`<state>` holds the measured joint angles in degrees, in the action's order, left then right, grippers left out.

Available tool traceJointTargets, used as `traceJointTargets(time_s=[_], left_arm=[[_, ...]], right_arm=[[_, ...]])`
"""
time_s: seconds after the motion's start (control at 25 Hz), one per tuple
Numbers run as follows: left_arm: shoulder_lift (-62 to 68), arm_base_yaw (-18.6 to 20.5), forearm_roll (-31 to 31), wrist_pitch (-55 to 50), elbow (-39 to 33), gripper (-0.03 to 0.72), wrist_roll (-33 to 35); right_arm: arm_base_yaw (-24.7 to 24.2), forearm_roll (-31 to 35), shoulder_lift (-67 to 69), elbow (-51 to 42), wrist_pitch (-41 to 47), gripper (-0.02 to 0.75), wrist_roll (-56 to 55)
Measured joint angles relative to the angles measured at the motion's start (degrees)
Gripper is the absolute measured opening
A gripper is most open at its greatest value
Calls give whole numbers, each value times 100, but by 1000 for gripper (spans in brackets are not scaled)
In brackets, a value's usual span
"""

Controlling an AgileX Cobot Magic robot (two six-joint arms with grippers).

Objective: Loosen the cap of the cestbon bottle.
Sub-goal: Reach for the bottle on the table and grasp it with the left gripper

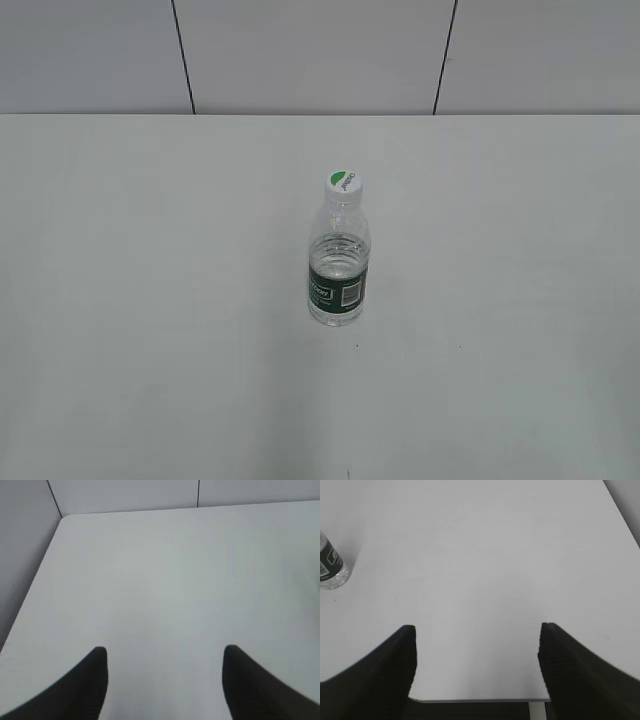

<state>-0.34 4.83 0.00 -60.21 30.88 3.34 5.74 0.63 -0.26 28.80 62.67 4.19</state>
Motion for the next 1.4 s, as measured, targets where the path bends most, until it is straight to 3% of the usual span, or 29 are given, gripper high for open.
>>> traceJointTargets(time_s=[0.36,1.2,1.4], left_arm=[[0,-374,0,0,0,436,0],[0,-388,0,0,0,436,0],[0,-388,281,22,0,436,0]], right_arm=[[0,0,0,0,0,582,0],[0,0,0,0,0,582,0],[0,0,0,0,0,582,0]])
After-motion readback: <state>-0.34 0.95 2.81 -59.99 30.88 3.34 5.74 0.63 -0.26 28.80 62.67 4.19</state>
